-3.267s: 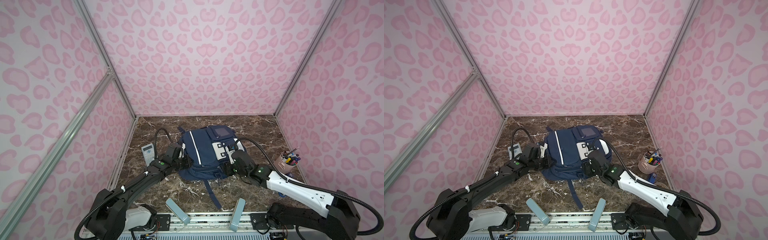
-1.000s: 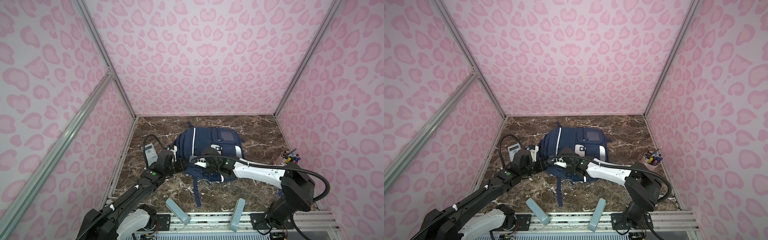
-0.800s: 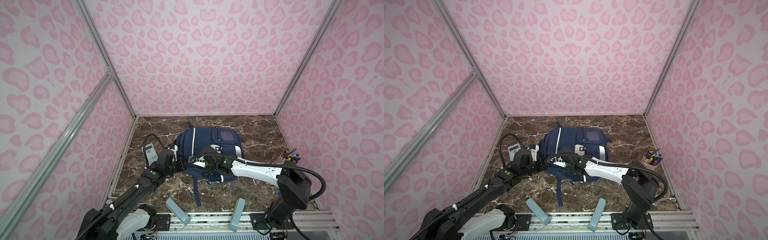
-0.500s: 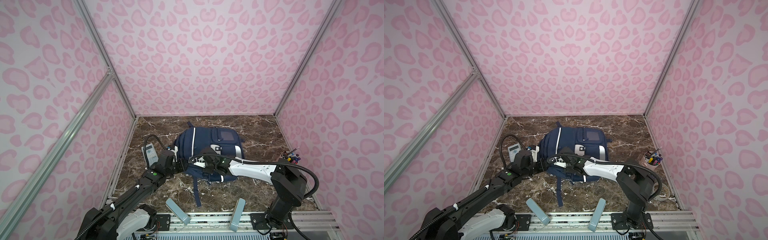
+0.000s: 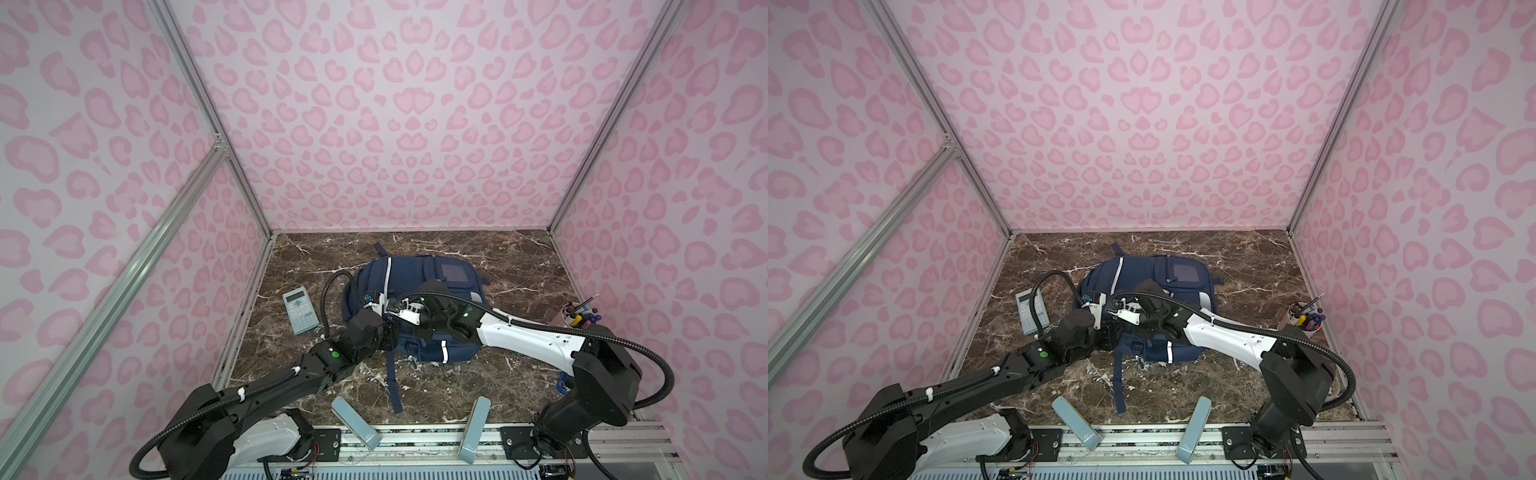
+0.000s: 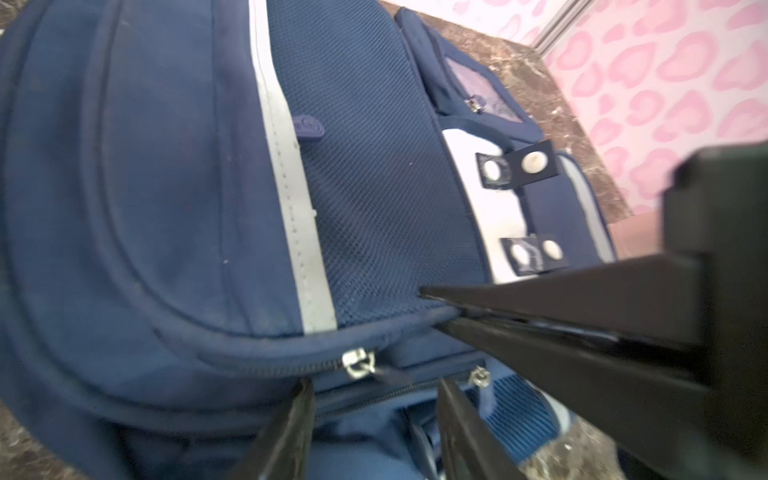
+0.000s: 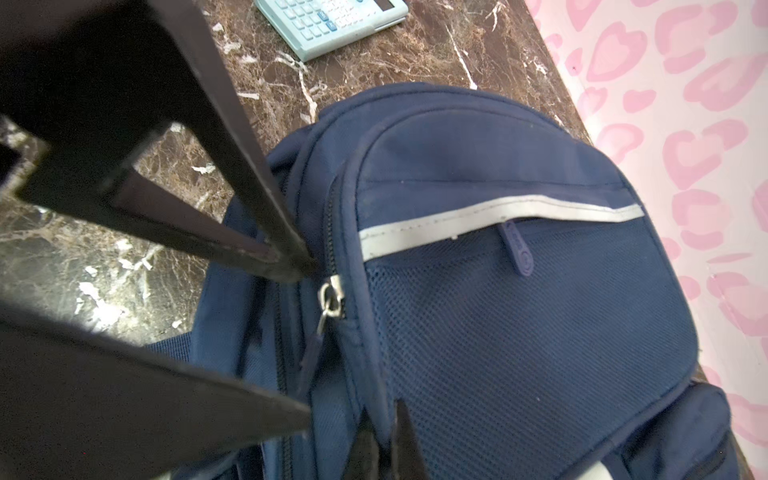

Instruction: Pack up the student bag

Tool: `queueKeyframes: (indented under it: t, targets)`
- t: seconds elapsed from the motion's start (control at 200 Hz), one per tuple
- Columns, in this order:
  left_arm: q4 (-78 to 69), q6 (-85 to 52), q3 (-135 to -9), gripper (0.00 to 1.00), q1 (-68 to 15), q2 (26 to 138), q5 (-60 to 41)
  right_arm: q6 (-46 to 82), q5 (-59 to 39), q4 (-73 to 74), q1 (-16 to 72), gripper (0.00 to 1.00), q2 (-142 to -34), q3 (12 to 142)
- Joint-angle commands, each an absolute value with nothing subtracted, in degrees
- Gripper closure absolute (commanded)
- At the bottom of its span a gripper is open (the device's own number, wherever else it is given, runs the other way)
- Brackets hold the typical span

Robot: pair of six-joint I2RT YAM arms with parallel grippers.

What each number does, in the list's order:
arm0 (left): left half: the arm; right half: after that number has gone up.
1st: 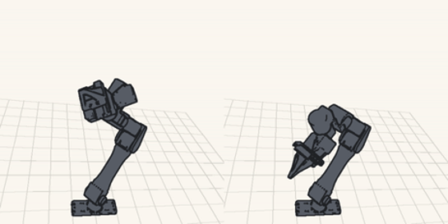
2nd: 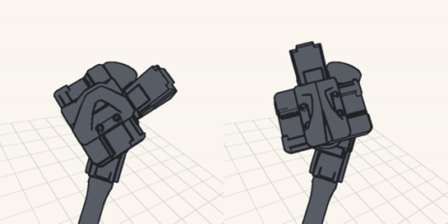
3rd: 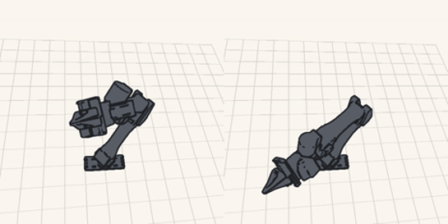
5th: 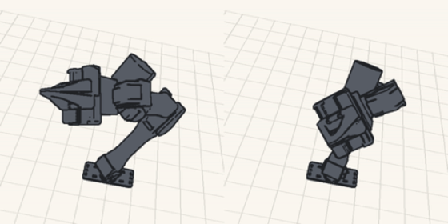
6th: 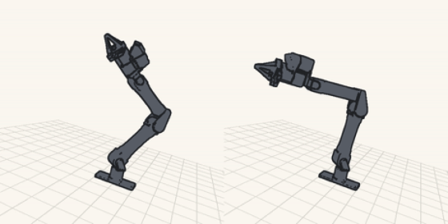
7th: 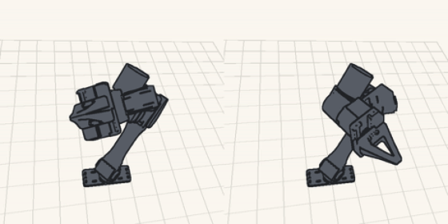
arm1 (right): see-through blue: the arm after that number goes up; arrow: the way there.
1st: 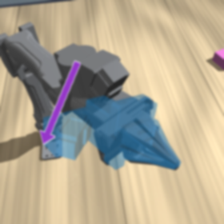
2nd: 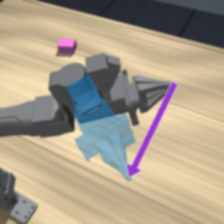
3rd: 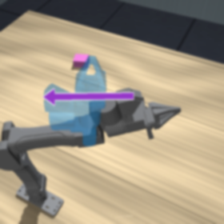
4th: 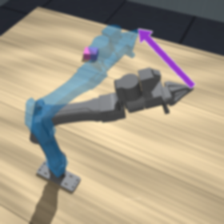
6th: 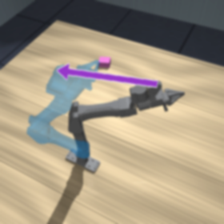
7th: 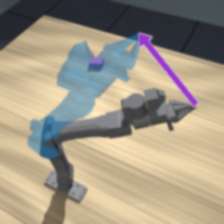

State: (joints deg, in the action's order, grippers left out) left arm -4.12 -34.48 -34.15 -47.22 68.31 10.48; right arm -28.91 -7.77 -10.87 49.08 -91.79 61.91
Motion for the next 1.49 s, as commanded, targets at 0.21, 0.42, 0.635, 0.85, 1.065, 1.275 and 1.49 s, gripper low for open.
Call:
queueKeyframes:
  t: [0.21, 0.42, 0.635, 0.85, 1.065, 1.275, 1.49]
  targets:
    - [-5.68, -37.77, -38.08, 0.66, -50.42, 76.08, 26.21, -25.48, -12.88, -10.16, 49.22, 1.00, -91.52, 61.26]
    - [2.02, -38.98, -38.77, 0.91, -50.36, 72.78, 28.58, -25.49, -10.34, -10.08, 49.13, 1.00, -91.03, 60.82]
    - [7.09, -36.35, -37.18, 0.97, -45.05, 66.81, 23.84, -25.55, -8.62, -10.56, 49.06, 1.00, -91.93, 61.11]
    - [8.09, -31.94, -37.04, 0.97, -36.73, 64.57, 19.03, -25.73, -8.87, -10.64, 49.30, 1.00, -91.93, 61.00]
    - [7.58, -32.68, -35.39, 0.97, -36.21, 61.82, 9.86, -22.30, -3.89, -6.44, 47.33, 1.00, -91.17, 59.57]
    - [6.48, -36.83, -35.17, 0.97, -46.21, 62.50, 6.67, -19.08, 0.04, -6.52, 44.91, 0.87, -85.36, 55.95]
    - [2.66, -37.84, -36.46, 0.97, -50.64, 65.60, 3.65, -23.10, -5.27, 9.97, 48.61, 0.37, -73.62, 38.17]
